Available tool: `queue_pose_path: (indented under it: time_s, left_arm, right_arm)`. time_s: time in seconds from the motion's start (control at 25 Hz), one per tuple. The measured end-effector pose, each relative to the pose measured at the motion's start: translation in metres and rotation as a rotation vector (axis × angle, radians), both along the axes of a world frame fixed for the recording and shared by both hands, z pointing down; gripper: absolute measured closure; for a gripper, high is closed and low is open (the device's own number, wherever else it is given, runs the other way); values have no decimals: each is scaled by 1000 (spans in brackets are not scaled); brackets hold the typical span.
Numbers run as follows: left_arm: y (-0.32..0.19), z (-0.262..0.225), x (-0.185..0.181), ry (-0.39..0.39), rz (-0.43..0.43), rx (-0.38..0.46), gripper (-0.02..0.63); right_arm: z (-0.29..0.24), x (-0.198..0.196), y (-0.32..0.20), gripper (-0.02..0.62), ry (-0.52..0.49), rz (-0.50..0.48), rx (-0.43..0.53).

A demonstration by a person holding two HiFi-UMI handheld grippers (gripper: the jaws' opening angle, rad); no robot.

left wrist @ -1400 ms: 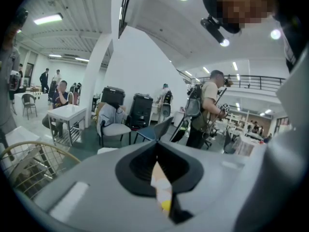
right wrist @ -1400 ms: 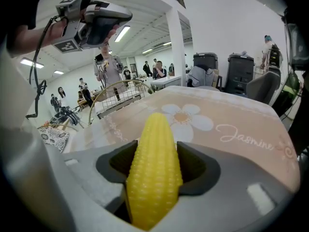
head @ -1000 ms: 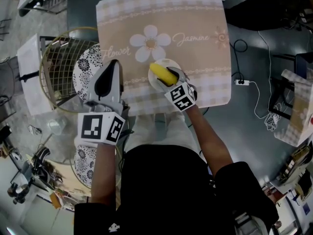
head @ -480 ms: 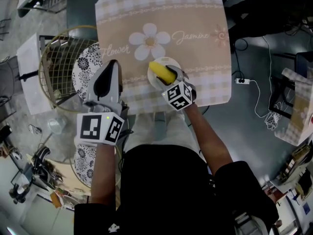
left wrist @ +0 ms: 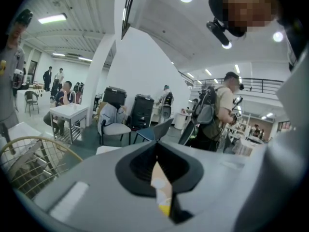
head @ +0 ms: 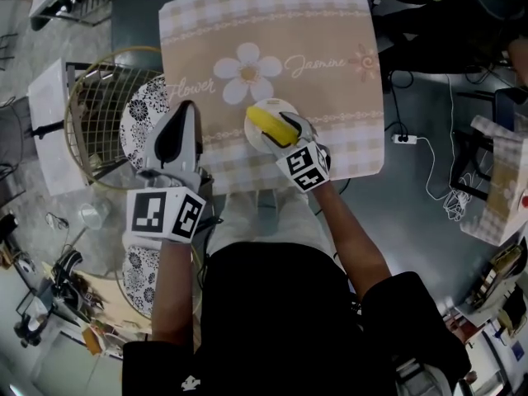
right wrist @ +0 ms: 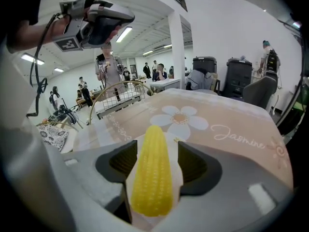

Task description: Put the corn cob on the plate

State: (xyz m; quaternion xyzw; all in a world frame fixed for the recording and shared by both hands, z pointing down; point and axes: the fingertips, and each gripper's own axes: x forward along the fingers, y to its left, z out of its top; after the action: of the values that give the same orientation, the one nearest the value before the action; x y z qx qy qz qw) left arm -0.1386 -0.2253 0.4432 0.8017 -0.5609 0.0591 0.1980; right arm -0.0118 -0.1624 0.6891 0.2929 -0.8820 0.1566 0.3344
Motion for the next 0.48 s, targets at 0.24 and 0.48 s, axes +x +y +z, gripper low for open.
queue_pose_path:
  time_s: [0.24,0.48]
  left_arm:
    - [-1,-6,9,-6,9,14,600]
    - [4,-13,13,-21,8,19,600]
  right_arm:
    - [-43,10,-11,357,-101,55,46]
    - [-84,22,-23,436,-155,84,109]
